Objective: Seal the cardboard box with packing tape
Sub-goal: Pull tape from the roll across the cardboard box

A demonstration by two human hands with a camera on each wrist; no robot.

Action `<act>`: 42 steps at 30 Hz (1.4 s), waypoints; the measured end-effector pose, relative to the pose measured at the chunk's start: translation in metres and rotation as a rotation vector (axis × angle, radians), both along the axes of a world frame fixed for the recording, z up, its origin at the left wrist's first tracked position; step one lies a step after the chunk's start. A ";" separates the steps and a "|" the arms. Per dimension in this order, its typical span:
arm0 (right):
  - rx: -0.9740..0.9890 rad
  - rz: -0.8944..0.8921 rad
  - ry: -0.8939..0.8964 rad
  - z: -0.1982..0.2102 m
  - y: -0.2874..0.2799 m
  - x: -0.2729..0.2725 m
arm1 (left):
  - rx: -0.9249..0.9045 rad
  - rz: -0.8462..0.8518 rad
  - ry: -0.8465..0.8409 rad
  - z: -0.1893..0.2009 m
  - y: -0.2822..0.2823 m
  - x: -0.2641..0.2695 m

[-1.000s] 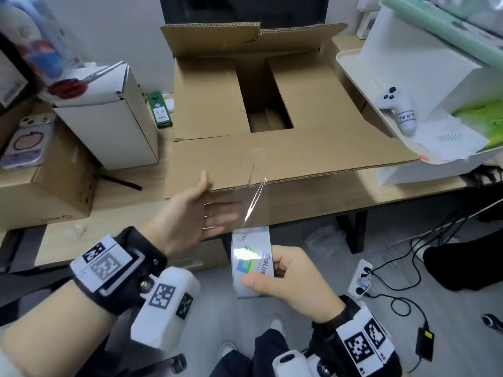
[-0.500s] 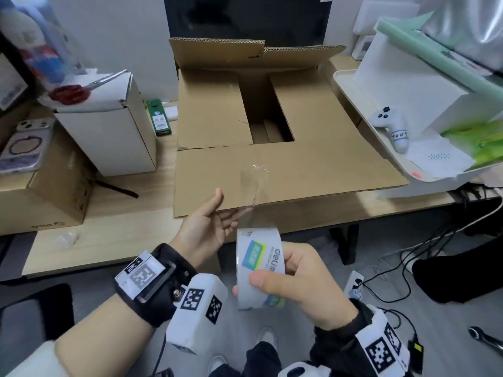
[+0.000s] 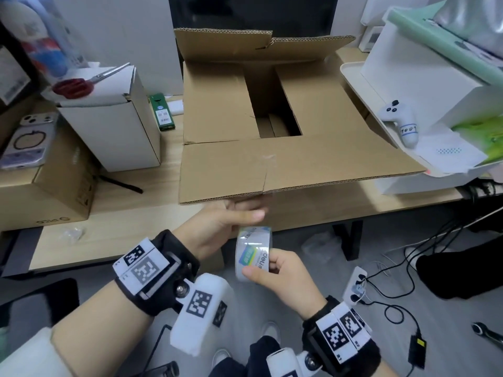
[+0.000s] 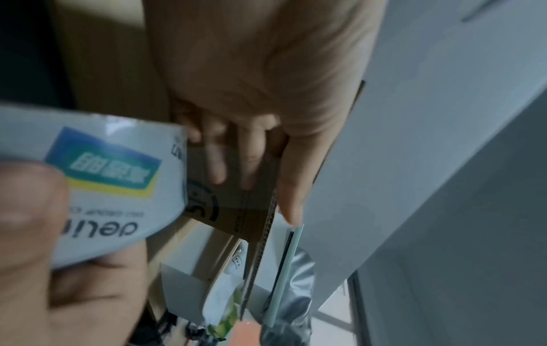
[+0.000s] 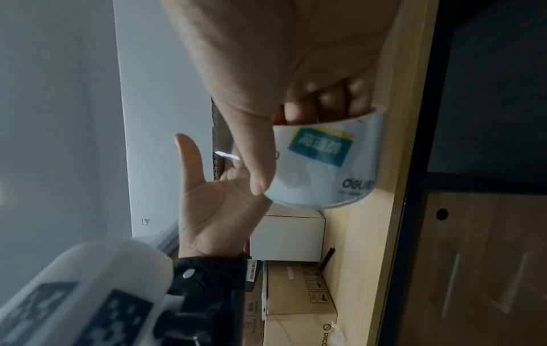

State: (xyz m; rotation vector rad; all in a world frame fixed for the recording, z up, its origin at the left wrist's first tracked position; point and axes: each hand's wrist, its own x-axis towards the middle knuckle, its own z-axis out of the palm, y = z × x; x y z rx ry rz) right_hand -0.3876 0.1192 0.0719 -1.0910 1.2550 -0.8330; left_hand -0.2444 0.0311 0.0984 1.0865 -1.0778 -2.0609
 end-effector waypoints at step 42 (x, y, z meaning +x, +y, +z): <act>-0.704 0.391 0.917 0.163 -0.310 -0.018 | -0.004 -0.277 -0.393 0.082 -0.163 0.018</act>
